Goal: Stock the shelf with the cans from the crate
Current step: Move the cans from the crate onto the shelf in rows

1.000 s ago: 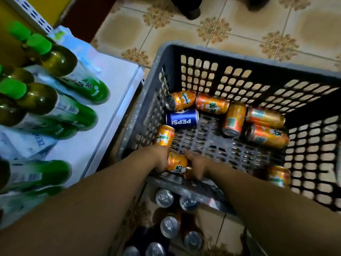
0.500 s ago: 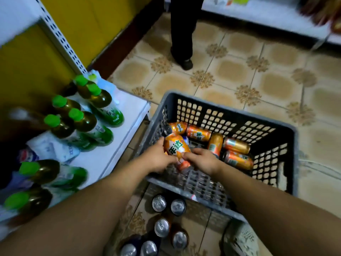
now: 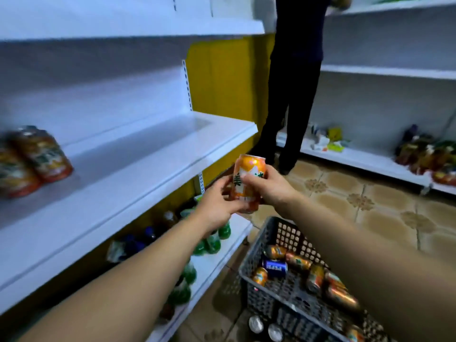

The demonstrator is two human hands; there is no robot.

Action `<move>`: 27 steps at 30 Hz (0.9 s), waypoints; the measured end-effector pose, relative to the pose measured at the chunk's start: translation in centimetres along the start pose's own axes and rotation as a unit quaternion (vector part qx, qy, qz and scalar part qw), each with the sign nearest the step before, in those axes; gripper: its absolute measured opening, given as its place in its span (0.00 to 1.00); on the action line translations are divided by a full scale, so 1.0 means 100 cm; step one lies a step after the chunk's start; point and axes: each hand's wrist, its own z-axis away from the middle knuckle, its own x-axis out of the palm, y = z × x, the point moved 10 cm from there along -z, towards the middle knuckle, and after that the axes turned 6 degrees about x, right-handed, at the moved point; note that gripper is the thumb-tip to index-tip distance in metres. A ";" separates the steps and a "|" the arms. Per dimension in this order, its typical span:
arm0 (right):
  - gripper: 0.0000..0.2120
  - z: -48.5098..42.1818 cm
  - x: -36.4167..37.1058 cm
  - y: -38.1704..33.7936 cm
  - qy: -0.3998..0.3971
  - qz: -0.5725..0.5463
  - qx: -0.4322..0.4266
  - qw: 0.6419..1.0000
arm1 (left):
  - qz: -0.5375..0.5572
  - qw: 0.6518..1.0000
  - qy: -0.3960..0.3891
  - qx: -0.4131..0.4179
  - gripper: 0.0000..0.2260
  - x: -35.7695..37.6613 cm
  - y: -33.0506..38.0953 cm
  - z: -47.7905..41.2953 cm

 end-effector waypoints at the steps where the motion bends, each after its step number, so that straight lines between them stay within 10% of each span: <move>1: 0.23 0.012 0.014 -0.025 0.002 0.022 -0.020 1.000 | -0.004 1.000 0.015 0.018 0.27 -0.016 0.018 0.014; 10: 0.20 0.108 0.183 -0.145 -0.096 0.090 -0.138 0.982 | -0.151 0.985 0.076 -0.030 0.28 -0.182 0.056 0.154; 20: 0.26 0.147 0.353 -0.119 -0.225 0.109 -0.129 0.960 | -0.486 0.816 0.154 -0.273 0.34 -0.367 -0.016 0.335; 27: 0.27 0.127 0.406 -0.104 -0.243 0.118 -0.147 0.951 | -0.524 0.781 0.147 -0.307 0.33 -0.399 -0.041 0.350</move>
